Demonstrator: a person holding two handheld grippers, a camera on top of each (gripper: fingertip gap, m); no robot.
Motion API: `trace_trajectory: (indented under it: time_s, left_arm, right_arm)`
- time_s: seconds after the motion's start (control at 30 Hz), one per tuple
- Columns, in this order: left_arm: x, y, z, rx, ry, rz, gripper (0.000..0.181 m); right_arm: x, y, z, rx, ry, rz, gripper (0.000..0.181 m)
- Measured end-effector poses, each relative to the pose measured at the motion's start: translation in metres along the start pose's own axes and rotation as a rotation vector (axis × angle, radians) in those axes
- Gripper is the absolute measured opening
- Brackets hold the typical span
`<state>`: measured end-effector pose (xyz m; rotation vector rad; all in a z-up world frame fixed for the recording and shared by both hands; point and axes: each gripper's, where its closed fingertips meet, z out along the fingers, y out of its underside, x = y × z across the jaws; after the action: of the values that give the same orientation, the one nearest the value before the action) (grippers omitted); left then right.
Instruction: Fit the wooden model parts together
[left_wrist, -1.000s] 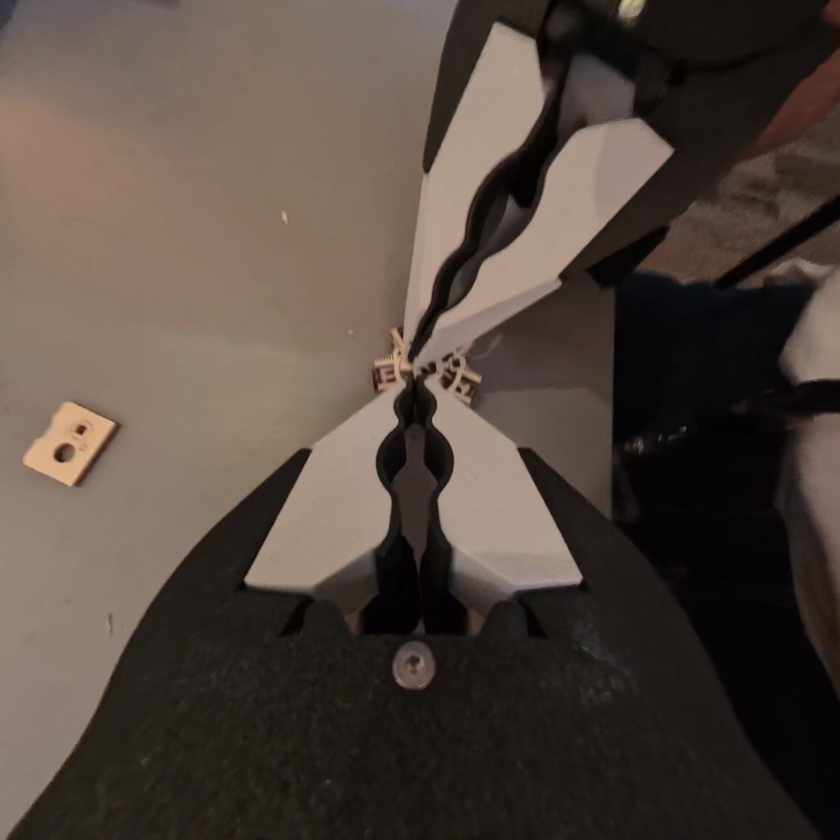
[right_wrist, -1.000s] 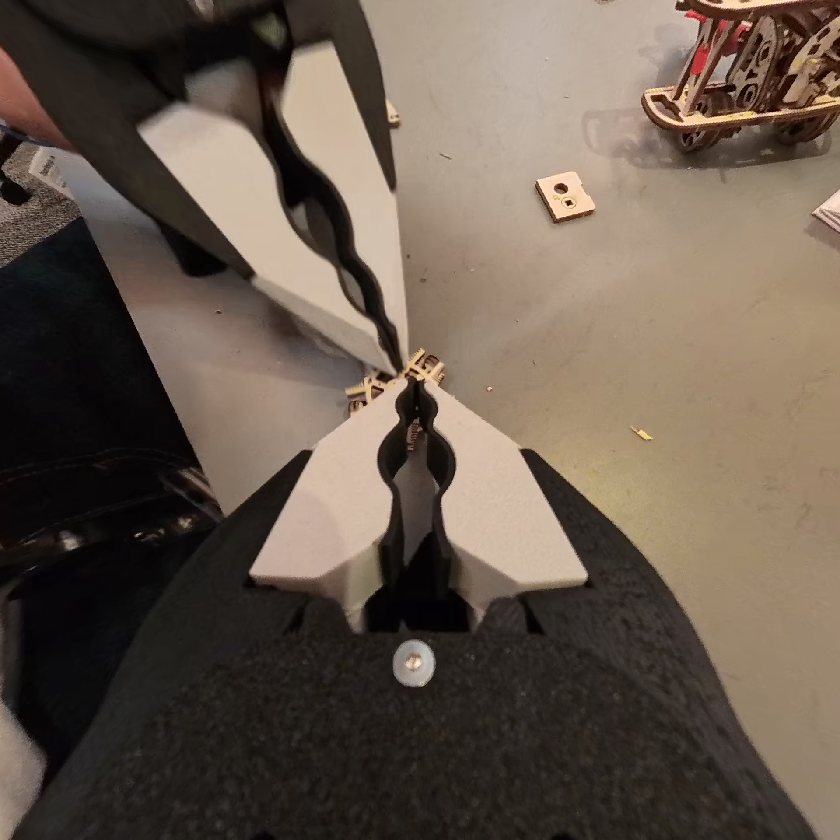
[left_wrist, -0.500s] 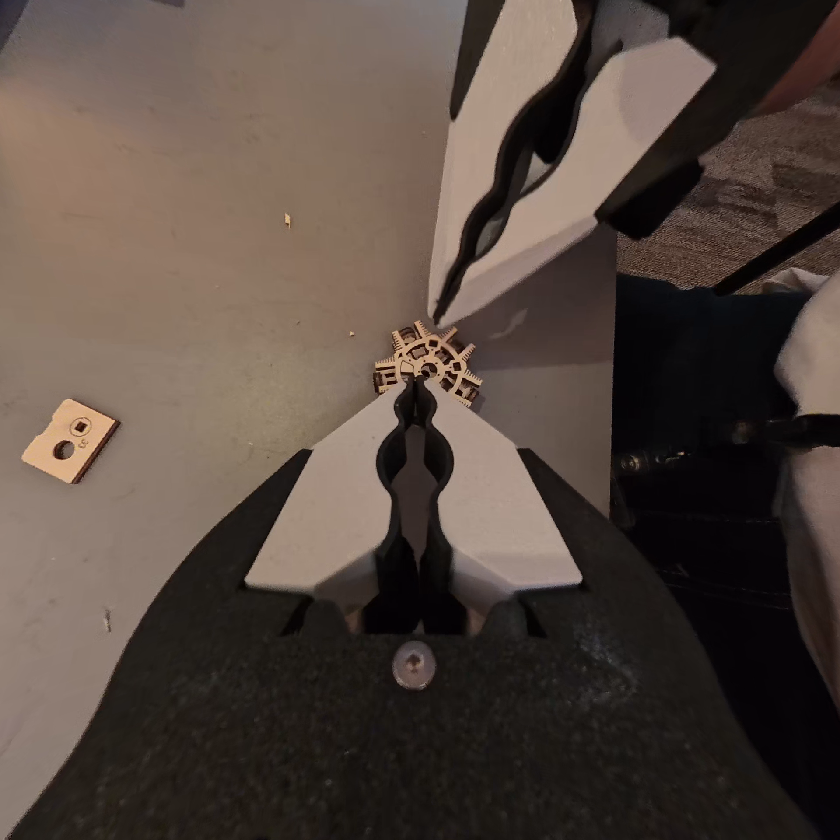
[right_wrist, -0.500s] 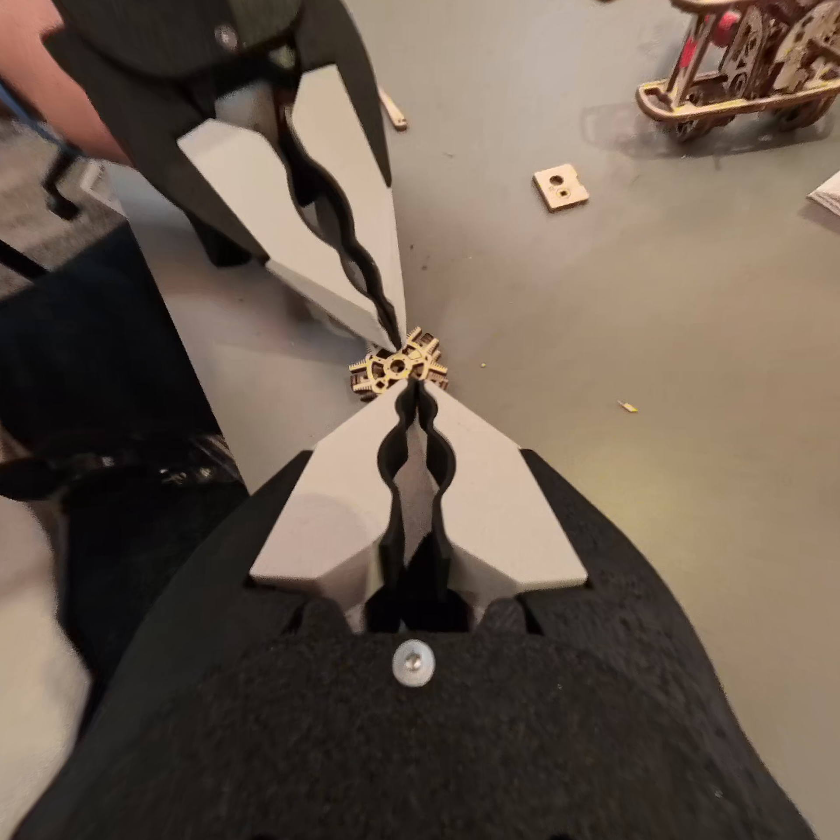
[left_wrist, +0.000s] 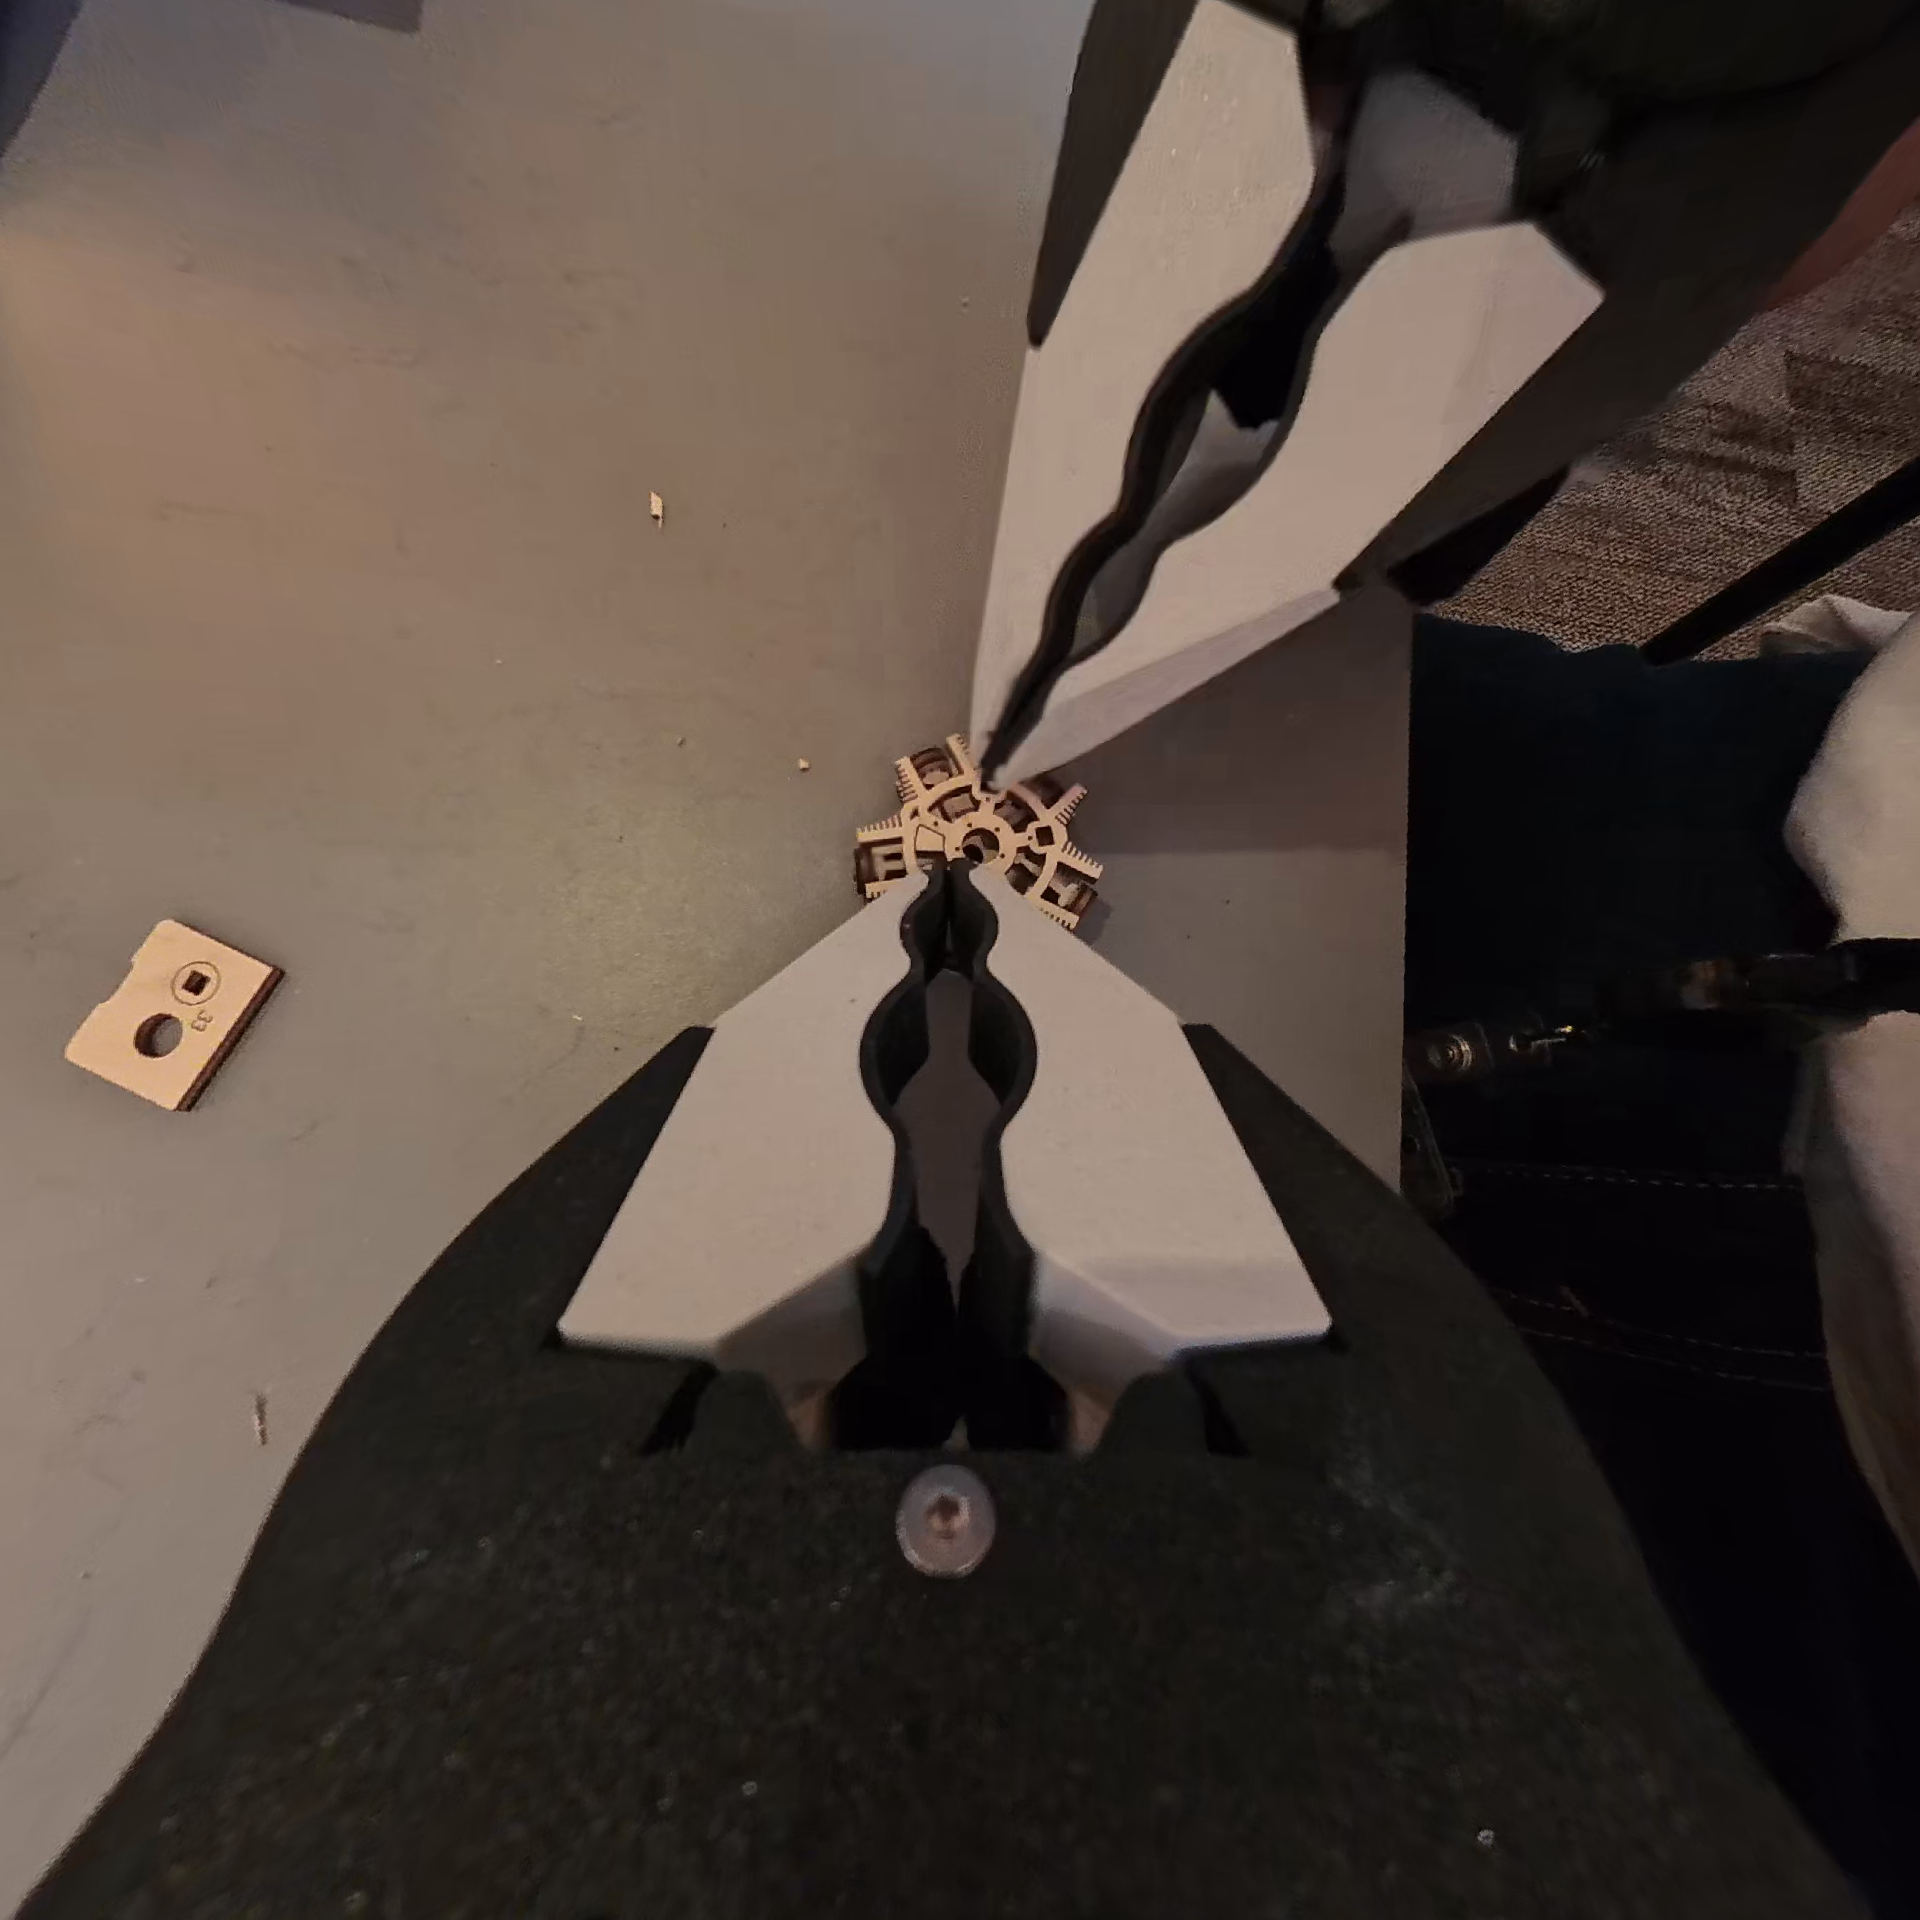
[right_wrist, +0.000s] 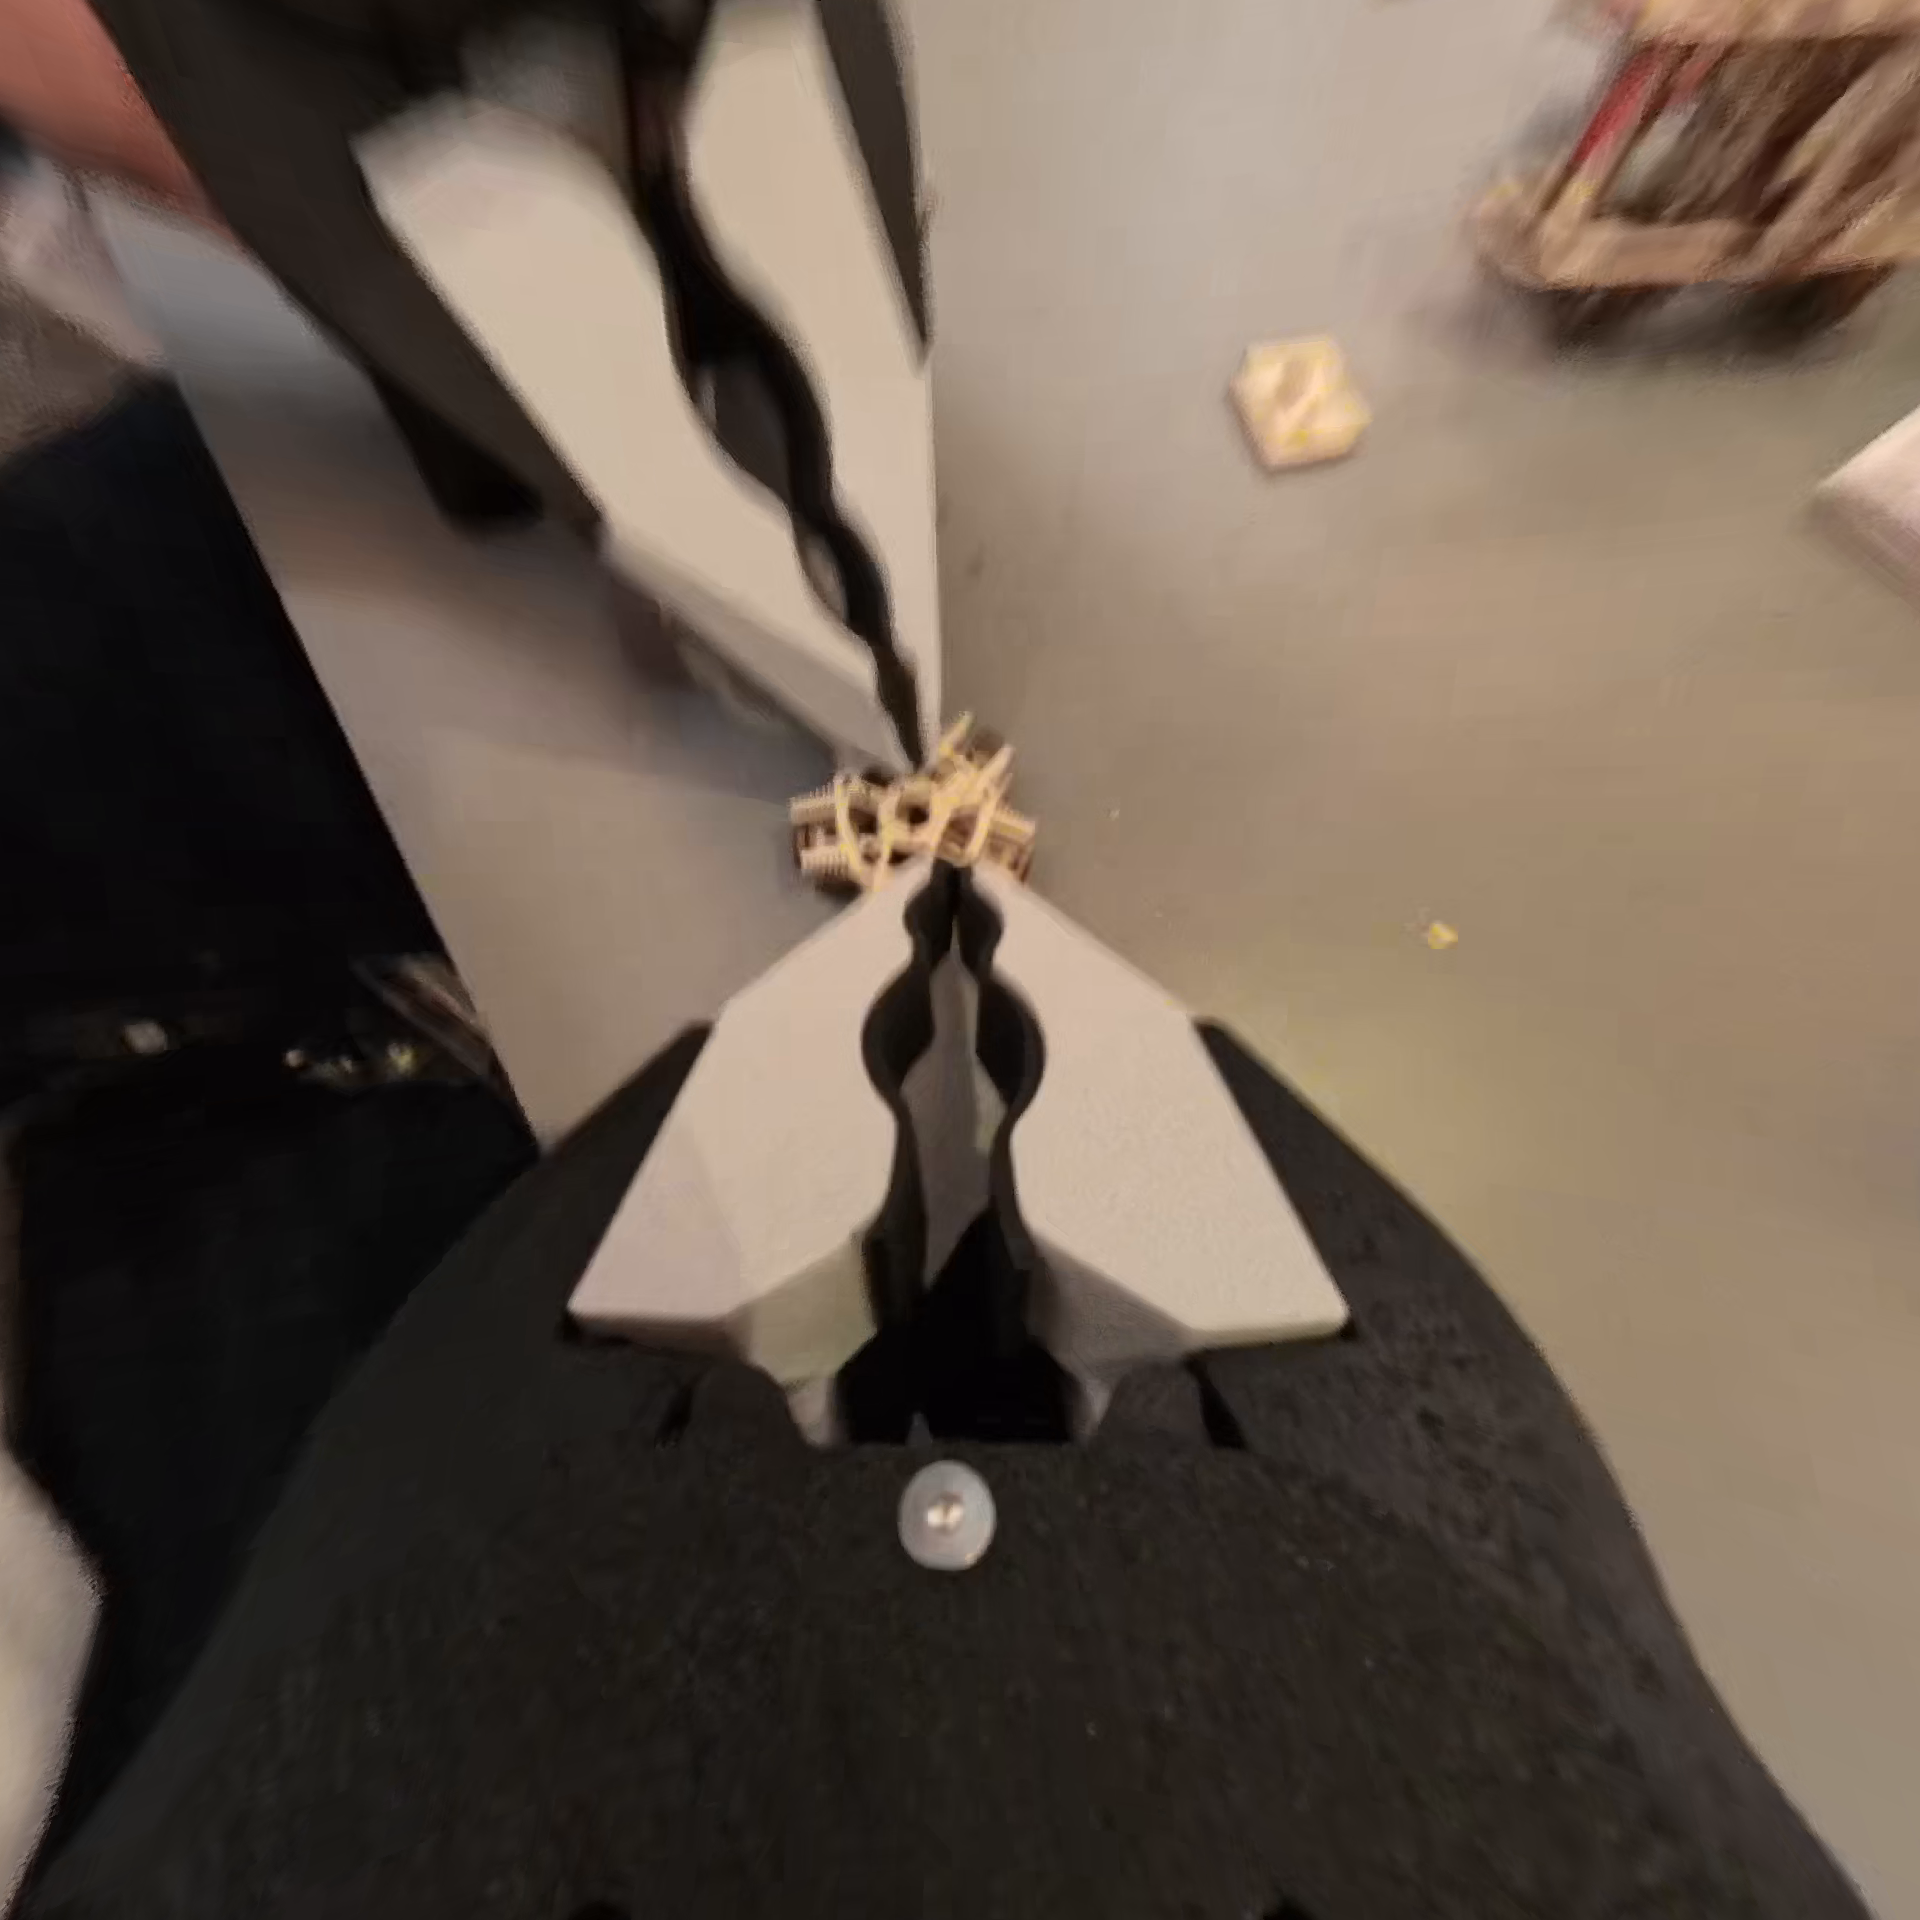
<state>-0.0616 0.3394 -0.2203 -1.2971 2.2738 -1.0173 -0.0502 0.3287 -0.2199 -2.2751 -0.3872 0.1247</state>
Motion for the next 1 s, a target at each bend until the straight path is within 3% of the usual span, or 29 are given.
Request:
trace_trajectory:
  time_s: [0.03, 0.07, 0.2, 0.33, 0.47, 0.57, 0.67, 0.73, 0.8, 0.87, 1.0]
  left_arm:
    - [0.0, 0.0, 0.0, 0.001, 0.001, -0.002, 0.0]
    - [0.0, 0.0, 0.0, 0.003, 0.001, -0.002, 0.0]
    - [0.0, 0.0, 0.0, 0.001, -0.001, 0.002, 0.0]
    - [0.0, 0.0, 0.0, -0.009, -0.004, -0.002, 0.0]
    - [0.0, 0.0, 0.0, -0.012, -0.013, 0.003, 0.0]
    - [0.0, 0.0, 0.0, 0.002, -0.011, -0.011, 0.0]
    - [0.0, 0.0, 0.0, 0.027, -0.006, -0.026, 0.0]
    - [0.0, 0.0, 0.0, 0.047, 0.014, -0.047, 0.0]
    - [0.0, 0.0, 0.0, 0.064, 0.031, -0.054, 0.0]
    - [0.0, 0.0, 0.0, 0.081, 0.033, -0.043, 0.0]
    - [0.0, 0.0, 0.0, 0.1, 0.02, -0.049, 0.0]
  right_arm:
    - [0.0, -0.005, 0.0, 0.051, 0.009, -0.001, 0.0]
    - [0.002, -0.003, 0.0, 0.011, 0.025, -0.009, 0.0]
    - [0.012, -0.035, -0.023, 0.121, 0.107, -0.035, 0.0]
    - [0.011, -0.027, -0.025, -0.059, -0.11, 0.08, 0.0]
    - [0.012, 0.001, -0.018, -0.331, -0.217, -0.117, 0.0]
    - [0.004, -0.017, -0.011, -0.282, -0.285, -0.165, 0.0]
    - [0.007, -0.002, -0.001, -0.357, -0.277, -0.163, 0.0]
    - [0.005, -0.018, -0.001, -0.221, -0.331, -0.067, 0.0]
    - [-0.006, -0.041, -0.014, -0.016, -0.558, 0.157, 0.0]
    - [-0.006, -0.038, -0.022, 0.022, -0.726, 0.335, 0.0]
    - [-0.007, -0.029, -0.022, 0.018, -0.78, 0.466, 0.0]
